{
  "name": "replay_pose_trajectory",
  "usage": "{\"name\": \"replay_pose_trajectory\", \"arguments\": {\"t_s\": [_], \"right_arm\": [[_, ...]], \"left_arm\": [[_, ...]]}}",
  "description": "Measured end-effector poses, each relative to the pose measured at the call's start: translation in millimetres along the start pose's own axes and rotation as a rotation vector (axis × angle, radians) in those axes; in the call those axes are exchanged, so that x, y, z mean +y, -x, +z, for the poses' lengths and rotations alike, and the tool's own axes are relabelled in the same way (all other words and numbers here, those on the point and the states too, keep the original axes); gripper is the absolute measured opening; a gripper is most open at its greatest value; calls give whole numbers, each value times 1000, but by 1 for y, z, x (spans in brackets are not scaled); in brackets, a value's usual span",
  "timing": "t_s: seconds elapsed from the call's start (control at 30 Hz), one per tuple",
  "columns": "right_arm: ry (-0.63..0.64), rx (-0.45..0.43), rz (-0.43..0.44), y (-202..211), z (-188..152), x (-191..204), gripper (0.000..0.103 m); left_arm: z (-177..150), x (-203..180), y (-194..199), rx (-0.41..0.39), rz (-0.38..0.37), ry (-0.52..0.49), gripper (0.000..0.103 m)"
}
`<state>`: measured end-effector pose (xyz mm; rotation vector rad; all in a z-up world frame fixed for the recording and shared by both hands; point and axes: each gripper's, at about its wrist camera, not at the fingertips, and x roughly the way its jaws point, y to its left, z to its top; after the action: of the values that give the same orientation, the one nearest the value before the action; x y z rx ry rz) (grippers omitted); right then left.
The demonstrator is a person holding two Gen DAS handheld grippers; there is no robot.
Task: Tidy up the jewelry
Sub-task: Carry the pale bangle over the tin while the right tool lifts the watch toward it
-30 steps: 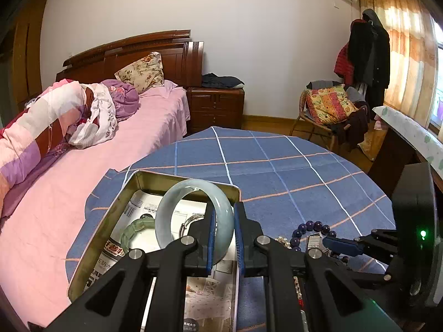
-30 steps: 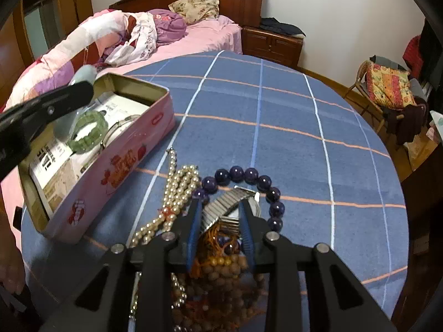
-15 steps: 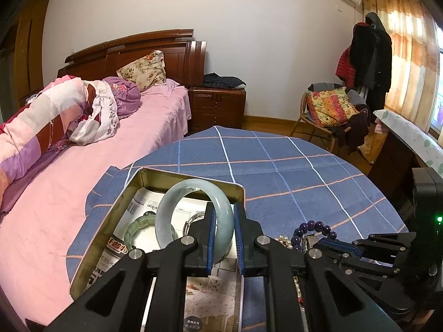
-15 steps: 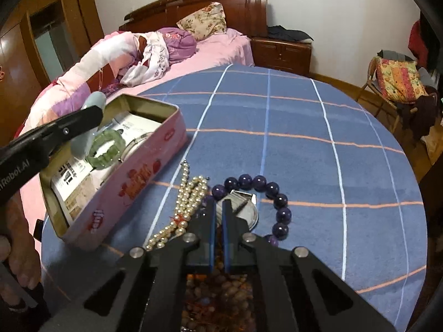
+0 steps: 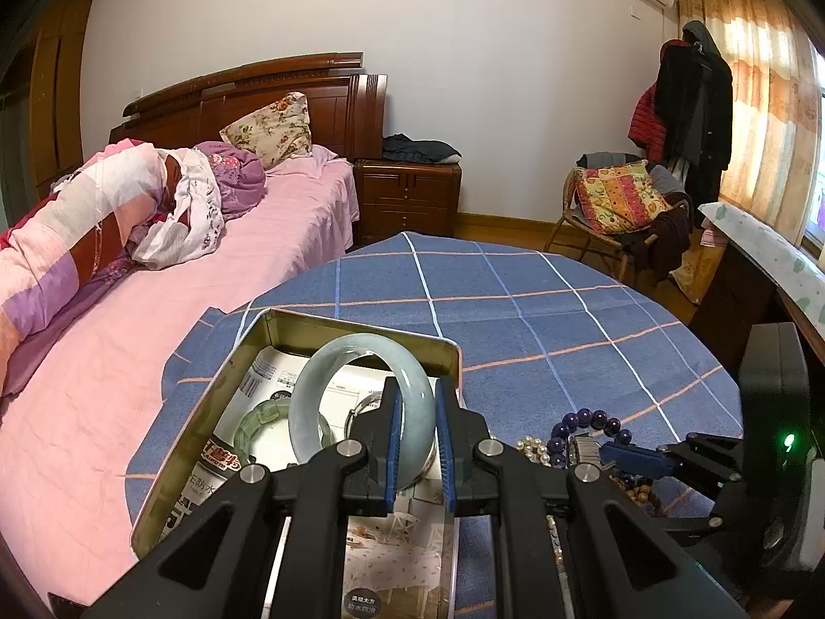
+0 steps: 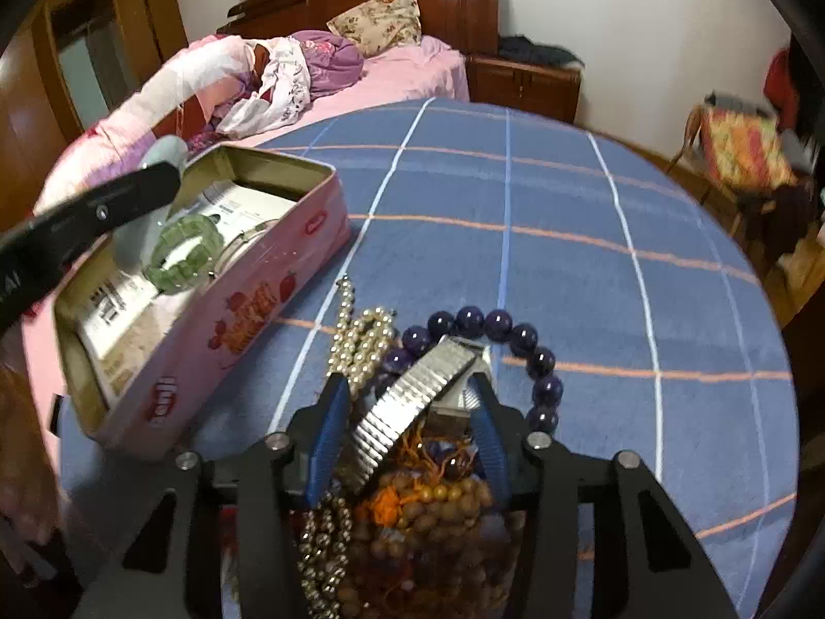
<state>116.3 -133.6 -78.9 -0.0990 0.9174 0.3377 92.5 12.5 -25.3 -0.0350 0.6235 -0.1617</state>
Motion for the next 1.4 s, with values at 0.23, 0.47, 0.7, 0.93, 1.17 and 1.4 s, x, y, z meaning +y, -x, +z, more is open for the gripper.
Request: {"name": "replay_pose_trajectory", "arguments": {"t_s": [0.23, 0.47, 0.7, 0.93, 1.17, 1.4], "right_arm": [[1, -17, 14, 5, 2, -7, 19], [-8, -79, 26, 25, 6, -13, 17], [-41, -141, 39, 46, 15, -25, 17], [-45, -200, 47, 60, 23, -27, 17], [-15, -232, 72, 66, 33, -15, 17], [24, -276, 103, 74, 45, 3, 17]], "left_arm": [[0, 4, 1, 0, 2, 13, 12], [0, 5, 3, -1, 9, 12, 12], [2, 4, 5, -5, 14, 11, 12], [5, 9, 11, -17, 20, 15, 12], [8, 16, 18, -26, 27, 21, 12], [11, 25, 24, -35, 42, 29, 12]]}}
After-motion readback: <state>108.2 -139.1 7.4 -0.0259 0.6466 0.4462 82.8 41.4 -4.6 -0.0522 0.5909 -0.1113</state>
